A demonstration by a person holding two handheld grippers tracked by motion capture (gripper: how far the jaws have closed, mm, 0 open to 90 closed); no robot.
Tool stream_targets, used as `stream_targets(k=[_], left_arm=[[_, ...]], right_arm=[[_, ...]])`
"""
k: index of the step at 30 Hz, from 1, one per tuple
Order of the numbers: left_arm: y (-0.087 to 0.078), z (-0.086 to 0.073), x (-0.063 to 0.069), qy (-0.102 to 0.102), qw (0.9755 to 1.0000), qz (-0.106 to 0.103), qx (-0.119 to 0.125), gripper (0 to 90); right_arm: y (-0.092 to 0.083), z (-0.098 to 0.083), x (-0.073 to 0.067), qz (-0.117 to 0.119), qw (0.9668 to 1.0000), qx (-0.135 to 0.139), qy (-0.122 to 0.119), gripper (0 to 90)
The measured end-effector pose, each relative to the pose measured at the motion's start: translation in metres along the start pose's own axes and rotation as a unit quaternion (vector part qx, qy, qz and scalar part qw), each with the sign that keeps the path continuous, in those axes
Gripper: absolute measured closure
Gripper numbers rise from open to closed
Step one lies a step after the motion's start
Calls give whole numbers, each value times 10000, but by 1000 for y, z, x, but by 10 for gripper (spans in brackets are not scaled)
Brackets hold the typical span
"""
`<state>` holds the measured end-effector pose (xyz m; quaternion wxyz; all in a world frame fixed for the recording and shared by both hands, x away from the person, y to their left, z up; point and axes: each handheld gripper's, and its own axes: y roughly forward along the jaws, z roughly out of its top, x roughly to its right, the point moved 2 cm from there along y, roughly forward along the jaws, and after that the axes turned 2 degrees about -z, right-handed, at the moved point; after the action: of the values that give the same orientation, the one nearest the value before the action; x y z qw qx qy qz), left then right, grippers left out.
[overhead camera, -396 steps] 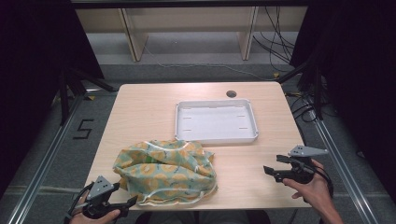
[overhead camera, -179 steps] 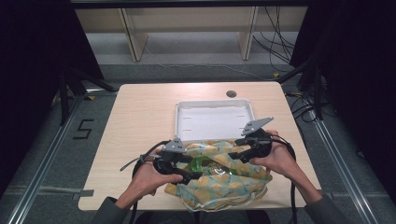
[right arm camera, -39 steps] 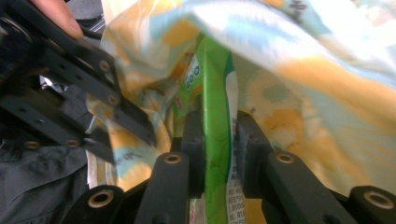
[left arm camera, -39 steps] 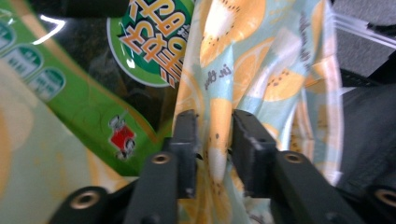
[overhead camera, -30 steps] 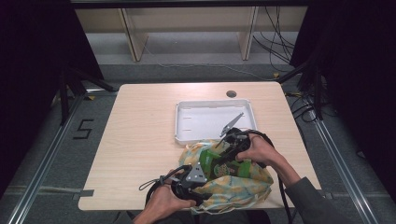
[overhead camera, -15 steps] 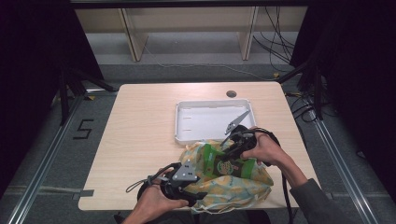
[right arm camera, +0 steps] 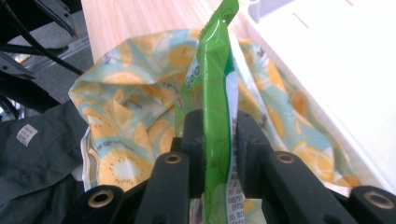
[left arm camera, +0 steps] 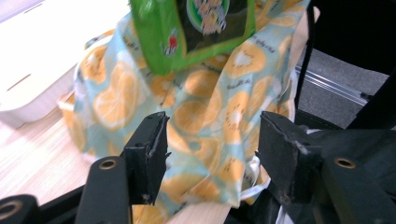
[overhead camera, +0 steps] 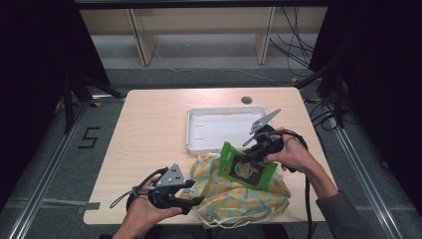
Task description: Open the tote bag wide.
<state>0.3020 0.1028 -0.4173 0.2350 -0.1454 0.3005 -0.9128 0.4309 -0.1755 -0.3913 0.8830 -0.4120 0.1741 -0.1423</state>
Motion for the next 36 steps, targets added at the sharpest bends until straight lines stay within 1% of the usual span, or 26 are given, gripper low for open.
stream_targets(k=[1, 2, 3, 4, 6, 7, 8, 9, 10, 11, 12, 14, 15, 16, 17, 19, 20, 21, 22, 23, 27, 29, 30, 32, 33, 36], left_arm=[[-1, -2, -2, 101, 9999, 30, -83, 415], [-1, -4, -4, 80, 9999, 55, -83, 409], [-1, -6, -4, -30, 10000, 89, -31, 403], [-2, -9, -7, 0, 9999, 80, -99, 400], [-4, -14, -9, -105, 9998, 130, -109, 388], [-5, -15, -10, -152, 9997, 135, -105, 376], [-7, -17, -11, -155, 9997, 142, -94, 370], [-9, -18, -12, -249, 9995, 189, -36, 363], [-10, -19, -13, -308, 9994, 175, 3, 357], [-12, -20, -15, -246, 9995, 198, -10, 352], [-15, -22, -16, -319, 9992, 238, -45, 341], [-18, -24, -19, -369, 9990, 265, -37, 339], [-19, -25, -20, -299, 9991, 294, -73, 335], [-19, -27, -21, -395, 9985, 372, -95, 332], [-19, -29, -23, -394, 9982, 442, -127, 322], [-18, -33, -25, -409, 9979, 458, -215, 309], [-17, -36, -26, -495, 9974, 476, -221, 302], [-17, -37, -28, -433, 9975, 477, -275, 295], [-16, -39, -30, -521, 9967, 551, -295, 295], [-16, -41, -31, -507, 9963, 622, -308, 291], [-14, -50, -36, -618, 9947, 739, -360, 283], [-13, -57, -38, -617, 9934, 855, -456, 274], [-12, -59, -38, -586, 9933, 876, -485, 274], [-12, -63, -40, -516, 9931, 915, -530, 275], [-11, -65, -39, -626, 9923, 935, -521, 275], [-14, -68, -42, -610, 9917, 994, -535, 269]], right_arm=[[-2, 0, 0, -37, 10000, 12, 42, 770], [-3, 1, -1, -37, 9999, 56, 105, 771], [-5, 1, 0, -19, 10000, 51, 54, 771], [-5, 1, 0, -28, 10000, 83, 45, 770], [-8, 1, -1, -25, 9999, 85, 146, 770], [-10, 2, 1, -23, 9999, 131, -31, 771], [-12, 2, -2, -38, 9998, 123, 141, 771], [-12, 2, 0, -25, 9998, 187, -27, 771], [-14, 2, 0, -54, 9997, 231, -27, 771], [-16, 3, 0, -35, 9998, 202, 37, 770], [-19, 4, 0, -15, 9995, 300, -42, 770], [-20, 4, 0, -20, 9995, 307, -12, 770], [-22, 5, 0, -8, 9994, 359, -18, 770], [-24, 5, 0, -20, 9993, 375, -31, 770], [-26, 6, 1, -20, 9991, 416, -41, 770], [-29, 6, 2, -26, 9990, 440, -18, 770], [-30, 6, 2, -29, 9989, 471, 26, 770], [-32, 5, 3, -45, 9988, 496, -2, 770], [-32, 5, 3, -65, 9985, 548, -9, 770], [-35, 5, 2, -45, 9986, 527, 71, 770], [-42, 5, 3, -55, 9982, 586, 77, 770], [-45, 5, 4, -84, 9981, 610, 69, 770], [-45, 5, 3, -109, 9976, 680, 113, 770], [-48, 5, 3, -119, 9978, 643, 122, 770], [-49, 5, 4, -147, 9975, 680, 151, 770], [-50, 5, 4, -150, 9972, 712, 186, 770]])
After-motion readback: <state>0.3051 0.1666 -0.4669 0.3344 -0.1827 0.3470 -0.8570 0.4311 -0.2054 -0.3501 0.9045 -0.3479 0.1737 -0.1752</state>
